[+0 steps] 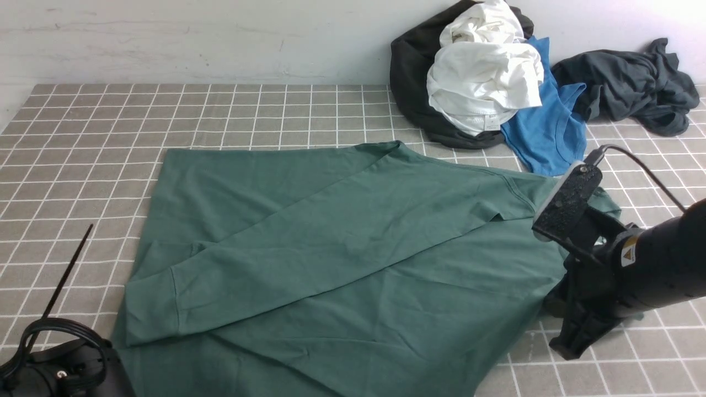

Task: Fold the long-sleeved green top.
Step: Use both arms simultaneously to clamp the lower edge of the clothing fabric, then use both arms to drag the lower edge of the fabric forward and fold it over the upper edge, then use the right arm to clamp the right edge of the fabric

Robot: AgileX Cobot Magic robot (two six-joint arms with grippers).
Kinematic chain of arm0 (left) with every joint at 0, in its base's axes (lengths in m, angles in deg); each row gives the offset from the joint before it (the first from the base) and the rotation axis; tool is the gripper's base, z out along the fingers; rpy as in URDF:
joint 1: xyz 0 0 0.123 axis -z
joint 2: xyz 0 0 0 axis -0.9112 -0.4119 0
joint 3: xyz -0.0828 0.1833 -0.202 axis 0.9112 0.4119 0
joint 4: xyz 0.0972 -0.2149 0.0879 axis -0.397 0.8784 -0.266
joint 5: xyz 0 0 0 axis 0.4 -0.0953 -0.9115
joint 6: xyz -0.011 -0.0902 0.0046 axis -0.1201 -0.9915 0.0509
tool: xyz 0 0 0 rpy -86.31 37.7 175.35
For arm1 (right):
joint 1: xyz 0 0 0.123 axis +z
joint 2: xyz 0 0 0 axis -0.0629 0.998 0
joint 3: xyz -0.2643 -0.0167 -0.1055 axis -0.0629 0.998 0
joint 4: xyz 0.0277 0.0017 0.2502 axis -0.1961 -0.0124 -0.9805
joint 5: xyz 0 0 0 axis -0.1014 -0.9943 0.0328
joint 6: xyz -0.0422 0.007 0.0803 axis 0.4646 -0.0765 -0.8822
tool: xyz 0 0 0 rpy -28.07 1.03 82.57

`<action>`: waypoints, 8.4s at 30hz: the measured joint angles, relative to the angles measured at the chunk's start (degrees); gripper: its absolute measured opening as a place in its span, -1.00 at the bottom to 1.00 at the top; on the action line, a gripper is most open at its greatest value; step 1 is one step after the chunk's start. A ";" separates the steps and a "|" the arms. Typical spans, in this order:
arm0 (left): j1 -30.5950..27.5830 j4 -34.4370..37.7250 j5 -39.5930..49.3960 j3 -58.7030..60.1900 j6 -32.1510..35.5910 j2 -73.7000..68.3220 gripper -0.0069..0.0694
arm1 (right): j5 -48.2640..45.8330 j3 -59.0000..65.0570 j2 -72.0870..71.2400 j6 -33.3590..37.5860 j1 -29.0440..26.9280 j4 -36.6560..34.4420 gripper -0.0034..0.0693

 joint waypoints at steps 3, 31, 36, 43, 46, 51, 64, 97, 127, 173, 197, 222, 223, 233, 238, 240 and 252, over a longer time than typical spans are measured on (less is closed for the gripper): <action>0.00 -1.84 -0.81 0.00 -4.11 0.00 -0.23 | -0.04 0.00 0.00 0.00 0.00 -0.38 -0.92; -27.06 5.18 4.72 -31.58 -21.55 -2.25 -0.80 | 2.89 -11.89 5.86 -4.45 -2.19 18.96 -0.92; -31.83 5.70 -1.37 -46.11 -21.08 -14.65 -0.80 | 4.17 -24.86 17.67 -4.62 -4.77 19.45 -0.92; -32.83 5.49 -2.74 -68.14 -20.56 -36.02 -0.80 | 3.53 -41.79 32.58 -4.62 -6.29 18.11 -0.92; -32.83 6.82 2.82 -76.53 -15.16 -42.65 -0.80 | -0.19 -47.63 36.97 -4.62 -6.36 16.82 -0.92; -33.58 18.60 20.01 -81.84 0.60 -46.86 -0.77 | -6.81 -50.51 39.11 -4.62 -6.36 14.38 -0.92; -34.09 23.35 23.96 -82.28 9.13 -49.75 0.15 | -11.33 -50.88 39.11 -4.62 -6.36 12.53 -0.92; -34.09 20.49 15.87 -61.08 3.28 -38.68 -0.04 | -13.52 -50.95 37.91 -4.39 -6.36 9.19 -0.92; -35.73 18.27 7.94 -60.82 3.79 -32.09 -0.81 | -14.35 -50.95 35.62 -1.72 -6.36 12.37 -0.92; -34.06 33.97 24.98 -98.90 3.39 -52.19 -0.76 | -13.78 -66.39 56.10 28.78 -7.58 -34.65 -0.94; -32.62 36.39 18.73 -65.00 4.67 -35.40 -0.81 | -34.03 -74.70 53.32 -9.64 -13.88 -14.75 -0.92; -36.69 25.67 7.34 -53.54 -0.72 -19.66 -0.81 | -34.32 -67.60 41.24 -17.70 -24.35 -4.22 -0.89; -36.69 27.75 8.72 -53.54 0.01 -16.42 -0.81 | -34.32 -67.59 40.46 -17.93 -25.22 -5.45 -0.83; -36.69 38.21 15.18 -51.23 7.51 0.45 -0.81 | -32.46 -56.16 40.60 -22.82 -29.63 -5.89 0.31; -36.69 40.17 13.29 -42.76 9.57 6.62 -0.81 | -29.17 -53.23 42.82 -29.55 -28.65 -6.27 0.50; -36.69 40.11 11.84 -39.80 9.78 7.79 -0.81 | -28.79 -53.23 44.26 -30.40 -27.31 -6.27 0.40; -36.69 39.82 9.92 -33.28 10.18 10.79 -0.81 | -28.00 -55.90 44.72 -31.00 -22.86 -2.40 -0.86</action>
